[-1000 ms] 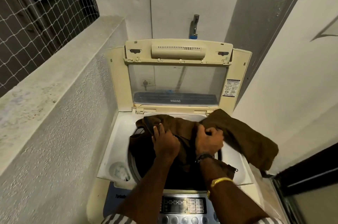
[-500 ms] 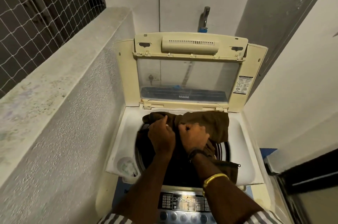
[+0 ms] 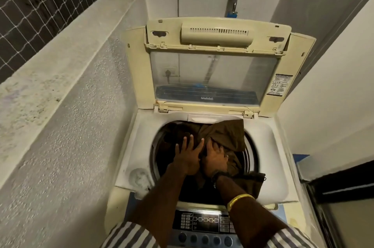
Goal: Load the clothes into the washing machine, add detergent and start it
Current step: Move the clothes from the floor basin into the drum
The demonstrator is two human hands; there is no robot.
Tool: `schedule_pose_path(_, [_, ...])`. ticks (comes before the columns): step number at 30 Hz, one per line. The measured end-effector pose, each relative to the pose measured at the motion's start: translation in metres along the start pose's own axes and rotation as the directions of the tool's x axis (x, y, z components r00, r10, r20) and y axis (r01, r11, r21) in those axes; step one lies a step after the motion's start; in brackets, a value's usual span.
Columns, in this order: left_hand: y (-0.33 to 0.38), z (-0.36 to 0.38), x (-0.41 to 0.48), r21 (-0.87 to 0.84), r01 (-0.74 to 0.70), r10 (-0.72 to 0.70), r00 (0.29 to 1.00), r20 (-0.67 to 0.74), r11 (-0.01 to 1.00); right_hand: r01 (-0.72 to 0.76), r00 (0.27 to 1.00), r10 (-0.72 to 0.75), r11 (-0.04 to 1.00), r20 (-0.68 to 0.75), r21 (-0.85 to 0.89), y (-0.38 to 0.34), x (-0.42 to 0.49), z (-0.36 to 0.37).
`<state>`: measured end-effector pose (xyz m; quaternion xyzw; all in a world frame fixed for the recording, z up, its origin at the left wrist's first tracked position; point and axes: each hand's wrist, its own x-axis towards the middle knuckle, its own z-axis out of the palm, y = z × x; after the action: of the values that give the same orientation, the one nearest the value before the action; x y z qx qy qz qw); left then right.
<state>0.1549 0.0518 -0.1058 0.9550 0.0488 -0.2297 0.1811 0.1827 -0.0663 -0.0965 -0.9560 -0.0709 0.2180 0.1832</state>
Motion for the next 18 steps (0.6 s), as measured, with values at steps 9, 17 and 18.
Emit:
schedule_pose_path(9, [-0.015,0.021,0.031,-0.006,0.075,-0.074,0.994,0.085,0.997,0.064,0.986,-0.04,0.987,0.163,-0.144,0.012,0.034,0.022])
schedule_pose_path(17, [-0.026,0.058,0.067,-0.01,0.148,-0.145,0.981,0.126,0.989,0.124,0.969,-0.071,0.968,0.237,-0.217,0.033,0.068,0.056])
schedule_pose_path(18, [-0.027,0.062,0.072,-0.014,0.152,-0.149,0.981,0.127,0.988,0.119,0.97,-0.067,0.968,0.234,-0.219,0.035,0.073,0.06])
